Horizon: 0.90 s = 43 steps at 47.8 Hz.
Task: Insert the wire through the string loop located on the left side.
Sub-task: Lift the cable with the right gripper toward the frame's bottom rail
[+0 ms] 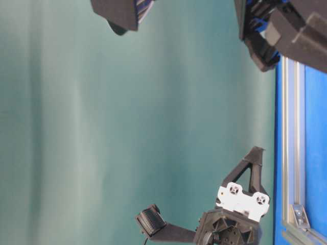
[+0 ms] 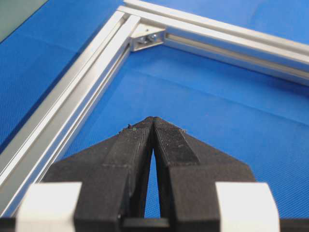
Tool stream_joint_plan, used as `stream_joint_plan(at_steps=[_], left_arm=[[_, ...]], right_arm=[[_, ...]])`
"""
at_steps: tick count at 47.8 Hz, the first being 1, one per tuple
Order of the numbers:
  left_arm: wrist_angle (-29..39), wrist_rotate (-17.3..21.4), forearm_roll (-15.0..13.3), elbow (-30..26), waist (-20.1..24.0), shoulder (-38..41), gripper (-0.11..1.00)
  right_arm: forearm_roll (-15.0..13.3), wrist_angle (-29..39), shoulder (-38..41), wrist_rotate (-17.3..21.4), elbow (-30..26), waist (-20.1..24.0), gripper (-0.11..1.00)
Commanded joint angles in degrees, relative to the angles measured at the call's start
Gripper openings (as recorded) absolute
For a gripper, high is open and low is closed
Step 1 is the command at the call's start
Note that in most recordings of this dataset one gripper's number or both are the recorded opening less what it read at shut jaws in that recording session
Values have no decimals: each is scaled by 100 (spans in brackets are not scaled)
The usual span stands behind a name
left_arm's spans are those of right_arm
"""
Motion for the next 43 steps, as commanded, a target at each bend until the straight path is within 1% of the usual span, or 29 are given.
stream_joint_plan(at_steps=[1, 15, 21, 43], left_arm=[[-26, -9, 18, -53, 9, -176, 0], [-26, -9, 9, -53, 9, -167, 0], [-26, -9, 9, -44, 18, -176, 0], [-26, -9, 18, -53, 9, -176, 0]], right_arm=[[-9, -26, -202, -26, -9, -229, 0], [-9, -26, -290, -70, 132, -984, 0], [-9, 44, -299, -79, 167, -1195, 0], [-18, 141, -308, -88, 167, -1239, 0]])
